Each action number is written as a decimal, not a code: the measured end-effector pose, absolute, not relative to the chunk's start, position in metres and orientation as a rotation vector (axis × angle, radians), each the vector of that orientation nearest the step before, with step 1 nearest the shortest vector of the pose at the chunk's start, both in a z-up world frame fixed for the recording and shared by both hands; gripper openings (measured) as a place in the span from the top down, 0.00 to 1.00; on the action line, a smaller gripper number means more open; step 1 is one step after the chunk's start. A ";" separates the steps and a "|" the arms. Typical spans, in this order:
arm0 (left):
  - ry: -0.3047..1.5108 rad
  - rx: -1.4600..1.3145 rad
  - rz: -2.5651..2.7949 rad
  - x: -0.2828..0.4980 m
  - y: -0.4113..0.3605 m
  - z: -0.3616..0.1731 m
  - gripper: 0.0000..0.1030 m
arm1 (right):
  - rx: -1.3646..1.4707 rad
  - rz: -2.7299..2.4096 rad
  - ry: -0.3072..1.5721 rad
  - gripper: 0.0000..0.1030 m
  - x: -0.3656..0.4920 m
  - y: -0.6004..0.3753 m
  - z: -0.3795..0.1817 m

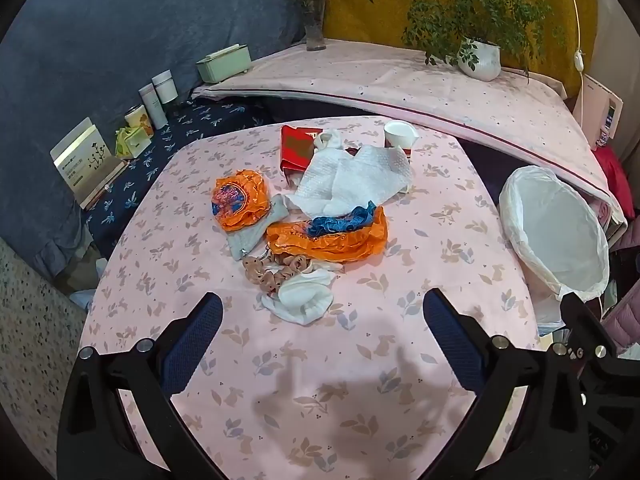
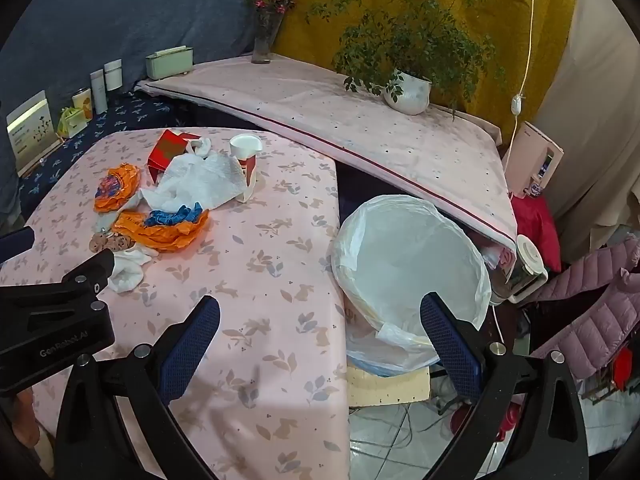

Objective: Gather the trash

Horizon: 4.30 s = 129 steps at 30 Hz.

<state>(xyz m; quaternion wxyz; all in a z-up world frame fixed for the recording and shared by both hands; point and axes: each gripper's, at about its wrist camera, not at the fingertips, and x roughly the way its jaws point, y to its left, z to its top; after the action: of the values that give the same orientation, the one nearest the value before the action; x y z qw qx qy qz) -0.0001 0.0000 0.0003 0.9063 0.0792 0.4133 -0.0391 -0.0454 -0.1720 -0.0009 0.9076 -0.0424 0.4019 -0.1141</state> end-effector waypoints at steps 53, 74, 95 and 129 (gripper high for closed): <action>0.887 0.190 -0.143 -0.016 -0.005 -0.004 0.07 | -0.003 -0.336 0.843 0.07 -0.079 -0.180 -0.004; 0.892 0.187 -0.153 -0.021 -0.002 -0.008 0.07 | -0.003 -0.351 0.829 0.07 -0.087 -0.177 0.001; 0.893 0.181 -0.148 -0.022 0.002 -0.007 0.07 | -0.001 -0.352 0.828 0.07 -0.083 -0.175 0.003; 0.896 0.135 -0.122 0.003 0.023 -0.009 0.07 | -0.004 -0.362 0.799 0.07 -0.062 -0.174 0.006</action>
<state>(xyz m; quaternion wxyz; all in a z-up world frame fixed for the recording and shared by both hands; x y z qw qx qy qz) 0.0026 0.0234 -0.0087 0.8973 0.0650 0.4327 -0.0587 -0.0623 -0.1743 0.0061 0.9053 -0.0018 0.3868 -0.1754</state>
